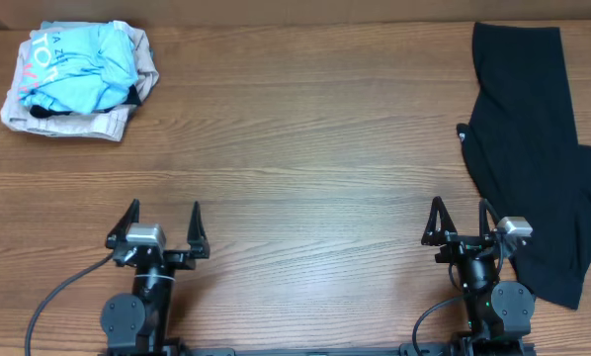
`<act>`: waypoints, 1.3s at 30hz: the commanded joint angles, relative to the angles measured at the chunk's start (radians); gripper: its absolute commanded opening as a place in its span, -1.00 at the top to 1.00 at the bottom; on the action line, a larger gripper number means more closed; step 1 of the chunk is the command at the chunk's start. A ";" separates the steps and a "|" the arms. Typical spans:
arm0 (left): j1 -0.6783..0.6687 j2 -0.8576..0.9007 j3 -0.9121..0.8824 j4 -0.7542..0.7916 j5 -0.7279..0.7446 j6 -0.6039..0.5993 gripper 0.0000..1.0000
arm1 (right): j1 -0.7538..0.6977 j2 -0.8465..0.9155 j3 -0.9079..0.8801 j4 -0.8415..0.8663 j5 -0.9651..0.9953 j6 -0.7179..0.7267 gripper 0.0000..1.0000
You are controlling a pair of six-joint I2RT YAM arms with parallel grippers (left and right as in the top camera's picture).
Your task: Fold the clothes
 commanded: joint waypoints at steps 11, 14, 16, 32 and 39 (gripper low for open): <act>-0.016 -0.037 -0.074 -0.050 -0.056 -0.006 -1.00 | -0.004 -0.012 -0.011 0.006 0.000 0.000 -1.00; -0.013 -0.036 -0.074 -0.051 -0.057 -0.006 -1.00 | -0.004 -0.012 -0.011 0.006 0.000 0.000 -1.00; -0.013 -0.036 -0.074 -0.051 -0.057 -0.006 -0.99 | -0.004 -0.012 -0.011 0.006 0.000 0.000 -1.00; -0.013 -0.035 -0.074 -0.051 -0.057 -0.006 -0.99 | -0.004 -0.012 -0.011 0.006 0.000 0.001 -1.00; -0.013 -0.035 -0.074 -0.051 -0.057 -0.006 -1.00 | -0.004 -0.012 -0.011 0.006 0.000 0.000 -1.00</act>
